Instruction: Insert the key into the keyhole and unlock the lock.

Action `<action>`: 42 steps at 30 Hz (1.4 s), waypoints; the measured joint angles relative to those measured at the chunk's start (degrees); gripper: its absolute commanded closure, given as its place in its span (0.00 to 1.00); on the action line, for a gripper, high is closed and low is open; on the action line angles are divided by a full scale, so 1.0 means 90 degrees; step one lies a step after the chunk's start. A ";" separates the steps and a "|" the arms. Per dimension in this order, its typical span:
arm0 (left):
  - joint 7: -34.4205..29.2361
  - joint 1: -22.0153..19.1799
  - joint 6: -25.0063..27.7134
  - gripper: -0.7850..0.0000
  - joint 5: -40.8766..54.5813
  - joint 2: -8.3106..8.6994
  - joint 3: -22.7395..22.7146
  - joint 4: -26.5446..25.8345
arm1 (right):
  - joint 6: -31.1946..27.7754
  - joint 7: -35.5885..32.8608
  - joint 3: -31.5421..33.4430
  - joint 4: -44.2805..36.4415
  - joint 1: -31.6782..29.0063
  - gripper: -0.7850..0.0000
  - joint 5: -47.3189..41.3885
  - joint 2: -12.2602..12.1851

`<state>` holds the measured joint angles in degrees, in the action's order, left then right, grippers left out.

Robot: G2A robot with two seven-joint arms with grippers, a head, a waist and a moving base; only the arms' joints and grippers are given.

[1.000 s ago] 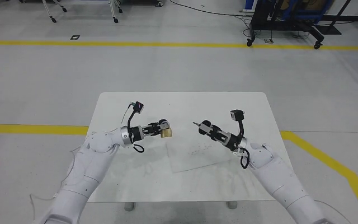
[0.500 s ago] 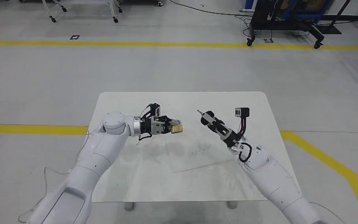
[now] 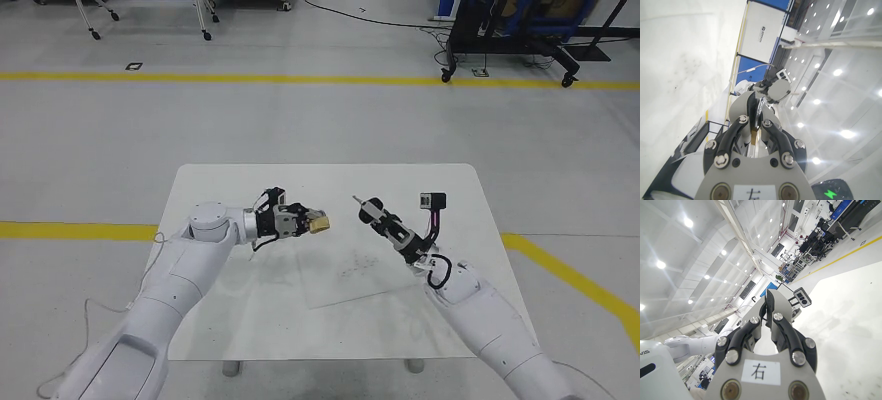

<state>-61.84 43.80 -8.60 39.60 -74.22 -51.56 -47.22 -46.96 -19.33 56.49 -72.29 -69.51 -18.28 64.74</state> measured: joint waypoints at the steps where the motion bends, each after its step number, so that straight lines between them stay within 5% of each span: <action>1: 0.0173 -0.0008 -0.0030 1.00 0.0118 -0.0031 -0.0012 0.0027 | 0.0124 -0.0076 0.0027 -0.0069 -0.0038 1.00 -0.0180 -0.0006; 12: 0.1066 -0.0301 0.0343 1.00 0.0447 -0.0393 0.0266 0.0494 | 0.3160 -0.0585 0.0597 -0.1742 -0.0912 1.00 -0.1551 -0.0177; 23: 0.1310 -0.0124 0.0475 1.00 0.0369 -0.0381 0.0213 0.0222 | 0.3307 -0.0528 0.0603 -0.1754 -0.0940 1.00 -0.1778 -0.0159; 35: 0.2165 0.0479 0.0931 1.00 -0.0177 -0.0242 -0.0159 -0.0670 | 0.4569 0.2150 -0.0244 -0.2487 -0.1054 1.00 -0.0047 0.0136; 42: 0.2544 0.0740 0.0932 1.00 -0.0533 -0.0192 -0.0280 -0.1126 | 0.4705 0.2684 -0.0449 -0.2542 -0.1070 1.00 0.0248 0.0269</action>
<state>-38.94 50.46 -0.22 34.80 -75.95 -54.07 -57.35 -4.62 4.83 52.45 -95.16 -79.14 -16.05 67.16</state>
